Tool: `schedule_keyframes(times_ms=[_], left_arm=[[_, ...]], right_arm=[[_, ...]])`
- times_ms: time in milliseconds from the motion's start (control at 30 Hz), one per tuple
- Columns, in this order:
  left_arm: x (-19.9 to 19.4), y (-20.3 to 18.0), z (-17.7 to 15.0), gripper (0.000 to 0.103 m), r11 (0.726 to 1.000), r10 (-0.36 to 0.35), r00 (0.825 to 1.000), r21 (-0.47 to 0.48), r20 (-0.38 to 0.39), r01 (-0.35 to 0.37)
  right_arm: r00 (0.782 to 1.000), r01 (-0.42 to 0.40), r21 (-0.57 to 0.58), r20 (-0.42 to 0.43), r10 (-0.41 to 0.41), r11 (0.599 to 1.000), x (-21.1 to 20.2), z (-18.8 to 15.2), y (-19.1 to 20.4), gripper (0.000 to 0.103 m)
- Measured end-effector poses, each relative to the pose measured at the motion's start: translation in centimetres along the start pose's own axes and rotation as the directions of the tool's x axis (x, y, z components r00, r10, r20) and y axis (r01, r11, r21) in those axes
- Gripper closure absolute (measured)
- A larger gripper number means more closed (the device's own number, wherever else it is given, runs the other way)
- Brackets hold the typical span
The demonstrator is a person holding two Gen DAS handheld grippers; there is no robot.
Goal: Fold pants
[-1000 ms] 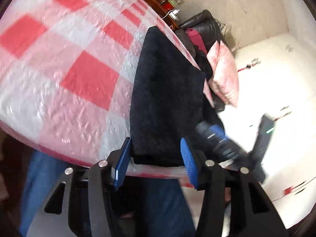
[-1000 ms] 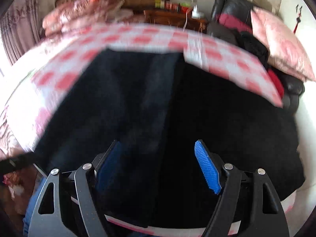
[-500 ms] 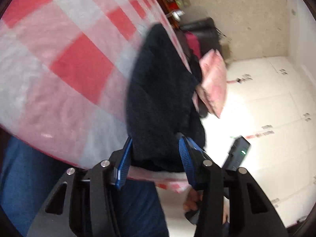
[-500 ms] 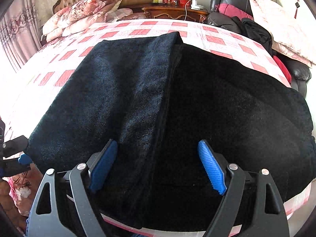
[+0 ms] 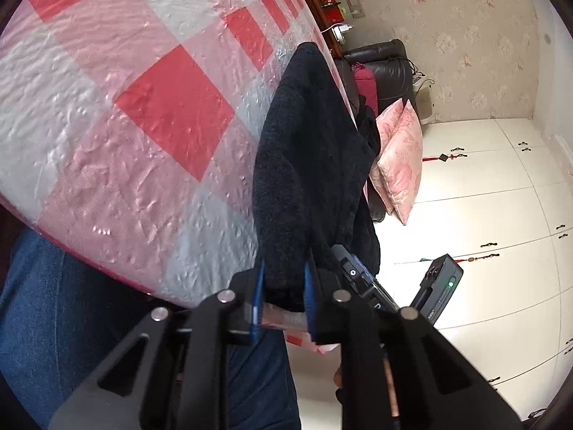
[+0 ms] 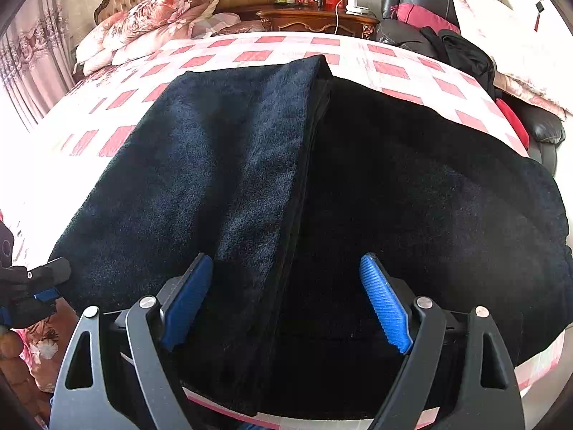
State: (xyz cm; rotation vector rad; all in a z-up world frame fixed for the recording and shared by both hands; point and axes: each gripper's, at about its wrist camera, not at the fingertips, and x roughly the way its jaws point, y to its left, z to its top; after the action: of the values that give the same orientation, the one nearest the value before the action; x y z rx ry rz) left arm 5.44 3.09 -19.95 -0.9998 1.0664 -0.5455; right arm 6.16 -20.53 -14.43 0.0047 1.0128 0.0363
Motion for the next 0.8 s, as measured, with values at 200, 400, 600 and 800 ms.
schedule_keyframes(times_ms=[200,400,600,800], left_arm=[[-0.7,-2.1,-0.4,0.089,0.991,0.084,0.996,0.098,0.037,-0.087],[-1.1,-3.6,-0.9,0.09,0.967,0.15,0.986,0.195,0.074,-0.162],[-1.2,-6.8,-2.2,0.09,0.891,0.246,0.959,0.357,0.143,-0.281],[-0.9,-9.3,-3.7,0.09,0.807,0.288,0.935,0.472,0.209,-0.354]], right_arm=[[0.999,0.009,0.013,-0.042,-0.008,1.0,0.0,0.7,-0.1,0.02],[1.0,0.01,0.001,-0.025,-0.01,1.0,-3.6,6.9,2.1,0.018],[0.998,0.019,-0.218,-0.059,-0.032,0.976,-1.1,15.3,11.2,0.015],[0.963,0.101,-0.408,-0.189,-0.193,0.907,7.2,18.2,18.5,0.016]])
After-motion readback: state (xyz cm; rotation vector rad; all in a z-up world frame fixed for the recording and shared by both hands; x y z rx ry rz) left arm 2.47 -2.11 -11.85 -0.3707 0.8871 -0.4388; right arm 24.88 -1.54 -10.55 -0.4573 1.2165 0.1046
